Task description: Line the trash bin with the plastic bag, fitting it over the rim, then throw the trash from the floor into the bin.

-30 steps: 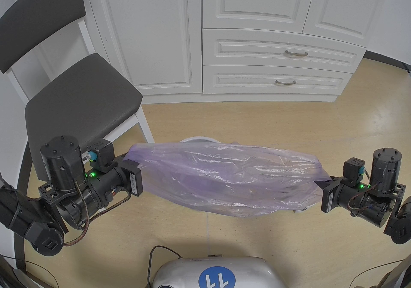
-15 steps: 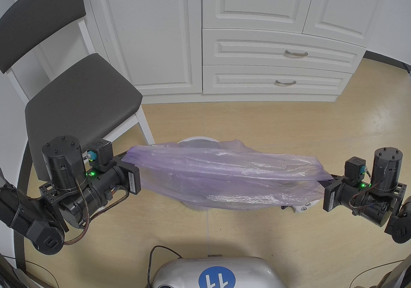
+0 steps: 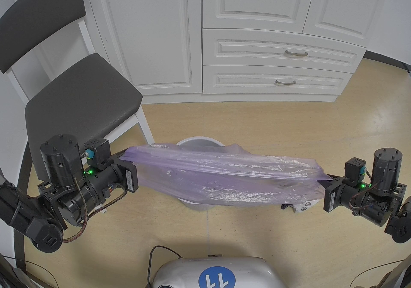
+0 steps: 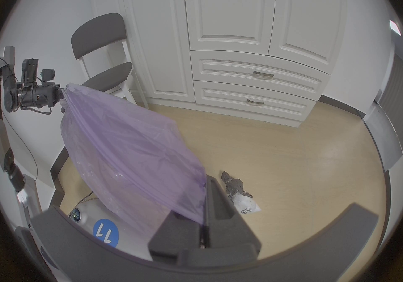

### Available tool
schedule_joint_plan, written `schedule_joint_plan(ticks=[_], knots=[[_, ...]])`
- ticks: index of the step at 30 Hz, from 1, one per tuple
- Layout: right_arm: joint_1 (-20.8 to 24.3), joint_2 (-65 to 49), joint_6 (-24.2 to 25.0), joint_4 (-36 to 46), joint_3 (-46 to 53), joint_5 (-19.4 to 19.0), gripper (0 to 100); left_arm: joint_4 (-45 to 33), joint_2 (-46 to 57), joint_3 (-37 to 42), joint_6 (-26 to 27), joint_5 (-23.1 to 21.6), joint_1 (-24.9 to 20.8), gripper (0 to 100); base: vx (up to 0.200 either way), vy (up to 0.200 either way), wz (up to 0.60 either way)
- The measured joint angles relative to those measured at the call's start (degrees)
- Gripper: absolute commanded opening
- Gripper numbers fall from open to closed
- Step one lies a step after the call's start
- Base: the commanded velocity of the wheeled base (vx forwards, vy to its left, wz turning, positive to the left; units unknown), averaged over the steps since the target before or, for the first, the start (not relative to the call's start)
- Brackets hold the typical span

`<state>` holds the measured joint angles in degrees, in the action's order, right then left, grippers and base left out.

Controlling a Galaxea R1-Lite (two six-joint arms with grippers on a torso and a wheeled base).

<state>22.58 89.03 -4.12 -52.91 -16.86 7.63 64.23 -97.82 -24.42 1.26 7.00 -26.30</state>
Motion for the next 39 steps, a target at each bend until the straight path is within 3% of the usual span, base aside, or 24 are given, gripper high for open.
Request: schedule_joint_plan(ticks=[19, 27, 39], knots=[[-3.6, 0.33, -2.55, 0.15, 0.4, -0.2, 0, -0.1, -0.04, 0.3, 0.22, -0.2, 1.71, 0, 0.0, 0.0, 0.0], [-3.07, 0.27, -2.74, 0.15, -0.59, -0.24, 0, 0.01, -0.37, -0.05, 0.33, 0.02, 1.18, 0, 0.0, 0.0, 0.0], [-1.13, 6.75, -10.61, -0.46, -14.25, -3.04, 0, 0.99, -7.84, -12.62, 6.84, -3.77, -3.74, 0, 0.0, 0.0, 0.0]])
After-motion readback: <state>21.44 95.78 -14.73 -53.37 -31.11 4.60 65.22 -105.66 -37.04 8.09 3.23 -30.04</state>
